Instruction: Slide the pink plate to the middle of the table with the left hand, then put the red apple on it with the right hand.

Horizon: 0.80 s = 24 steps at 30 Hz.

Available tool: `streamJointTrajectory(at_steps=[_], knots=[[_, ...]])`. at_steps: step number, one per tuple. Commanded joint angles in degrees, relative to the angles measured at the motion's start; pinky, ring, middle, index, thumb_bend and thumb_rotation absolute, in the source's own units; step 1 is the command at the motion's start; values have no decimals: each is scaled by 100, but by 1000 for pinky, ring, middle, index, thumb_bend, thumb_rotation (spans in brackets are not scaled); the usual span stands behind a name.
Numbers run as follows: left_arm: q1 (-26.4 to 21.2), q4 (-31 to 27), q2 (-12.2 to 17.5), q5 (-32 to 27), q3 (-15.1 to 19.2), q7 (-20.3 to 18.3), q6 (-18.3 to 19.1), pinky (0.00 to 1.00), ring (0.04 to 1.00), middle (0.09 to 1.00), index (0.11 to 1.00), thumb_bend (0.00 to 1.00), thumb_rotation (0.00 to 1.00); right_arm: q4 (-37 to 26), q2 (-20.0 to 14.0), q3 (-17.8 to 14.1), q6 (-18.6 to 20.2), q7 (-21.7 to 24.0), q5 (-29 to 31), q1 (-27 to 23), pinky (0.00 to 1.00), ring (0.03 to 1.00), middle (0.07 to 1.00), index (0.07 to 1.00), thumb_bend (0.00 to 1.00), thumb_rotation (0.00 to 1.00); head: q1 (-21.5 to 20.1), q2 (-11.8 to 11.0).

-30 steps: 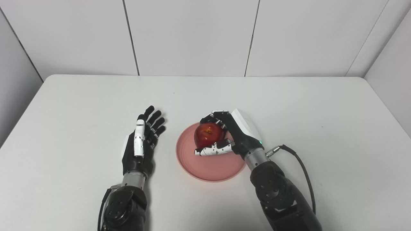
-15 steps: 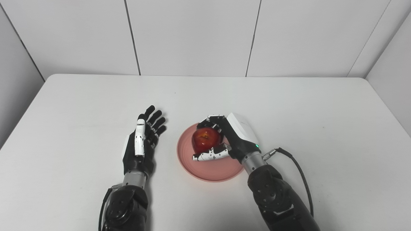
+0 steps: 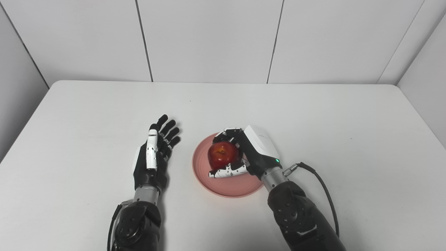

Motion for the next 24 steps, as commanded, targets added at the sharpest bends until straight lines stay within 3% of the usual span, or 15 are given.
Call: streamJointTrajectory(at_steps=[1, 9, 14, 15, 17, 24], knots=[[-66, -103, -80, 21, -1, 80, 130, 882, 875, 882, 868, 368, 1000, -37, -22, -27, -237, -47, -30, -99, 290, 376, 475, 488, 517, 130, 7, 7], [-63, -128, -109, 22, 17, 104, 181, 876, 870, 877, 862, 370, 1000, -3, -25, -68, -318, -170, -51, -48, 321, 406, 499, 488, 518, 131, 4, 12], [-51, -143, -94, 41, 0, 95, 166, 876, 870, 878, 863, 371, 1000, -58, -55, -62, -246, -146, -86, -10, 402, 490, 564, 491, 522, 142, 5, 17], [-50, -144, -94, 36, 0, 92, 167, 876, 871, 878, 863, 371, 1000, -81, -65, -56, -226, -127, -97, -2, 428, 516, 585, 519, 590, 148, 5, 17], [-48, -141, -92, 26, 1, 84, 165, 878, 871, 879, 863, 373, 1000, -137, -85, -39, -176, -82, -134, 10, 485, 574, 636, 634, 839, 194, 5, 17], [-37, -140, -56, 43, -5, 63, 156, 876, 873, 881, 867, 377, 1000, -248, -149, -25, -83, 230, -216, 25, 613, 677, 721, 742, 975, 283, -13, 49]])
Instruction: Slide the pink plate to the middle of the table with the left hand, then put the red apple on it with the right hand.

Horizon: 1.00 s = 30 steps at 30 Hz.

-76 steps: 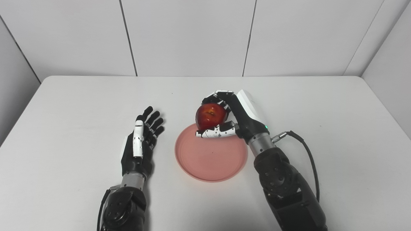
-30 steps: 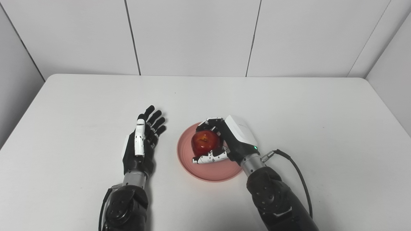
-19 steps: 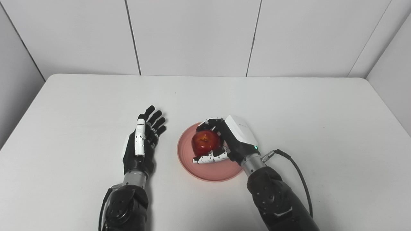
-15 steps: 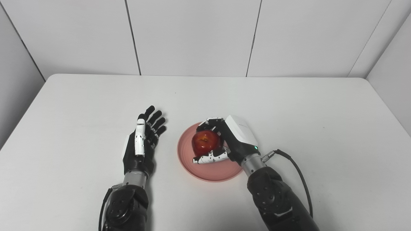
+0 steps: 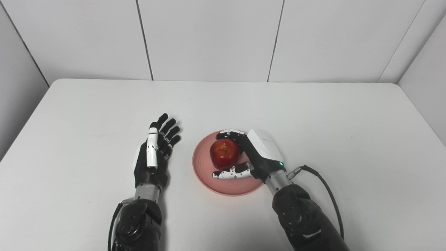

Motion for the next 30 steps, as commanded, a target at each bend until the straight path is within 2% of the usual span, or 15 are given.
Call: streamJointTrajectory(at_steps=[1, 5, 13, 21, 27, 30], knots=[[-36, -61, -7, 40, -14, 10, 28, 876, 873, 881, 866, 379, 1000, -198, -9, -25, 3, 84, -42, -133, 627, 684, 725, 750, 985, 292, 0, 9], [-30, -87, -6, 47, -17, 22, 62, 871, 870, 879, 865, 379, 1000, -301, -13, -71, 57, 267, -11, -100, 723, 758, 761, 784, 1000, 319, -8, 19], [-32, -78, 11, 22, -17, -16, 43, 879, 875, 883, 872, 383, 1000, -421, -48, -179, -30, 439, 88, -42, 746, 817, 837, 847, 1000, 358, -22, 14], [-35, -79, 13, 31, -11, -1, 58, 872, 873, 882, 870, 384, 1000, -498, -57, -374, -329, 222, 345, 37, 755, 832, 871, 887, 1000, 407, -34, 12], [-26, -79, 40, 35, -23, -32, 37, 876, 877, 886, 874, 382, 1000, -488, -13, -563, -756, -208, 524, 74, 808, 873, 901, 915, 1000, 480, -74, 14], [-31, -65, 42, 1, -3, -38, 38, 882, 879, 887, 875, 383, 1000, -469, 42, -704, -986, -354, 785, 89, 805, 887, 921, 931, 1000, 466, -88, 10]])
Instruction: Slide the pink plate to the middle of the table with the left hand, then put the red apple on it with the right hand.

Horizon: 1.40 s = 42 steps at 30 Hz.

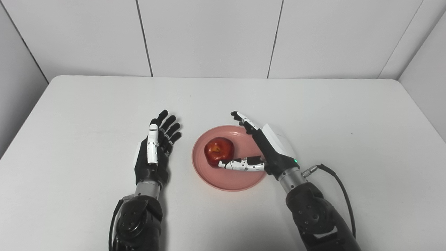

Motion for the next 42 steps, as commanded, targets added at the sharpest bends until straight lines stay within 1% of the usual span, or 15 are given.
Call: streamJointTrajectory(at_steps=[1, 3, 5, 9, 15, 22, 25, 28, 31, 33, 35, 37, 38, 39, 42], knots=[[-33, -51, 29, -14, 9, -35, 14, 883, 879, 886, 874, 381, 1000, -185, 87, -162, -525, -278, 229, -141, 809, 890, 925, 935, 1000, 455, -2, 0], [-36, -43, 33, -30, 16, -50, 5, 882, 878, 885, 873, 379, 1000, -183, 145, -292, -692, -433, 380, -133, 817, 898, 933, 942, 1000, 445, -11, -4], [-38, -25, 44, -35, 19, -68, -8, 882, 878, 886, 874, 379, 1000, -169, 156, -361, -877, -595, 379, -144, 819, 901, 938, 949, 1000, 455, -21, -4], [-37, -28, 42, -34, 37, -64, 14, 879, 876, 884, 871, 380, 1000, -150, 173, -476, -1108, -865, 331, -161, 838, 910, 932, 946, 1000, 519, -61, -9], [-38, -26, 67, -30, 39, -81, 25, 875, 872, 882, 871, 382, 1000, -204, 150, -707, -1094, -983, 387, -130, 856, 913, 924, 939, 1000, 543, -135, -26], [-51, 62, 117, -124, 90, -176, -40, 886, 876, 885, 875, 382, 1000, -212, 181, -1113, -999, -1070, 670, 23, 835, 900, 908, 931, 1000, 621, -253, -70], [-51, 30, 123, -118, 103, -191, 12, 887, 877, 886, 877, 387, 1000, -213, 192, -1264, -922, -1124, 619, 154, 818, 888, 902, 928, 1000, 659, -244, -83], [-53, 34, 127, -131, 124, -229, 18, 891, 880, 888, 879, 388, 1000, -284, 215, -1369, -741, -1173, 494, 333, 815, 876, 894, 927, 931, 731, -247, -83], [-51, 52, 142, -130, 133, -276, -7, 890, 880, 889, 880, 386, 1000, -339, 224, -1422, -658, -1128, 471, 485, 787, 859, 885, 919, 829, 826, -243, -92], [-51, 57, 150, -128, 136, -293, -14, 889, 880, 889, 878, 386, 1000, -350, 245, -1442, -636, -1102, 512, 556, 777, 851, 879, 908, 782, 898, -237, -97], [-52, 60, 150, -143, 148, -304, -17, 889, 880, 888, 877, 387, 1000, -319, 285, -1468, -649, -1119, 581, 632, 779, 851, 876, 902, 765, 928, -216, -104], [-49, 62, 150, -158, 158, -319, -25, 892, 881, 890, 878, 389, 1000, -207, 339, -1530, -792, -1156, 812, 702, 775, 849, 878, 894, 716, 981, -188, -117], [-46, 56, 148, -163, 162, -318, -22, 892, 881, 890, 878, 390, 1000, -150, 384, -1587, -843, -1132, 1056, 729, 788, 865, 901, 906, 683, 997, -181, -119], [-39, 50, 148, -168, 163, -323, -25, 893, 881, 890, 879, 391, 1000, -103, 450, -1657, -857, -1095, 1346, 753, 796, 871, 904, 909, 670, 997, -166, -131], [-24, 42, 161, -168, 159, -339, -43, 898, 885, 894, 883, 391, 1000, -34, 567, -1772, -794, -1015, 1859, 770, 841, 901, 923, 918, 597, 1000, -161, -131]])
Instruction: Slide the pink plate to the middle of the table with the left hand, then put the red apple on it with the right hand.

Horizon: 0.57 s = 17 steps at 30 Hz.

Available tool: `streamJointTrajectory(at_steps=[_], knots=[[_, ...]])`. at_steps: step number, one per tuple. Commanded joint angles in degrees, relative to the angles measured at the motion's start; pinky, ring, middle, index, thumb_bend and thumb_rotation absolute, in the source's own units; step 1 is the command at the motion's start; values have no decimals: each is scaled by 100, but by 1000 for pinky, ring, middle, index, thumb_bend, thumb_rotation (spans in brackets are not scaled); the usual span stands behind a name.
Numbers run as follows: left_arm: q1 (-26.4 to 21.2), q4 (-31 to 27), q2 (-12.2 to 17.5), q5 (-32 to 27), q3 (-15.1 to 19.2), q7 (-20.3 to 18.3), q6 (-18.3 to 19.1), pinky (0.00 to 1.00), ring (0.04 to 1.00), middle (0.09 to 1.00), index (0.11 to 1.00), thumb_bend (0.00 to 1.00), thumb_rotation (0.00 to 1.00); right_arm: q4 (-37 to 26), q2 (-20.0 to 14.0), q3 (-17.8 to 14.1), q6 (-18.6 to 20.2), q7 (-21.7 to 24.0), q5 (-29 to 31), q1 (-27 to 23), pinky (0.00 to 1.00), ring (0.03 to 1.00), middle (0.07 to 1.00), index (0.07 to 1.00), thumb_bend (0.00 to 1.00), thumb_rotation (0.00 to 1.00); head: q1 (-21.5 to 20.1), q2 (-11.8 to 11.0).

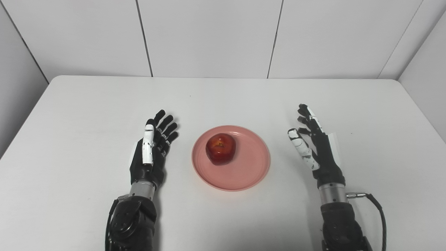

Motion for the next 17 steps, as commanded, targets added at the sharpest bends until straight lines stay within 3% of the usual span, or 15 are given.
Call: streamJointTrajectory(at_steps=[1, 2, 4, 10, 17], knots=[[-18, 10, 50, -20, -15, -43, -52, 899, 886, 895, 884, 390, 1000, -77, 83, -73, -36, 51, 356, -96, 857, 910, 927, 921, 584, 1000, 5, 2], [-12, 5, 58, -20, -19, -55, -54, 902, 889, 897, 886, 391, 1000, -62, 119, -101, 28, 61, 455, -103, 878, 920, 932, 923, 569, 1000, 5, 2], [-6, 9, 68, -19, -21, -61, -48, 904, 893, 902, 889, 392, 1000, -26, 177, -130, 128, 44, 554, -117, 916, 927, 931, 921, 448, 1000, 0, -1], [11, 34, 90, -27, -45, -105, -60, 904, 898, 908, 895, 390, 1000, 163, 236, -153, 89, -2, 678, -134, 910, 921, 919, 922, 212, 1000, 0, -3], [102, -5, 110, 16, -118, -189, -114, 906, 900, 910, 897, 384, 1000, 371, 262, -131, -88, -10, 804, -92, 911, 915, 924, 929, 143, 1000, 85, 32]])
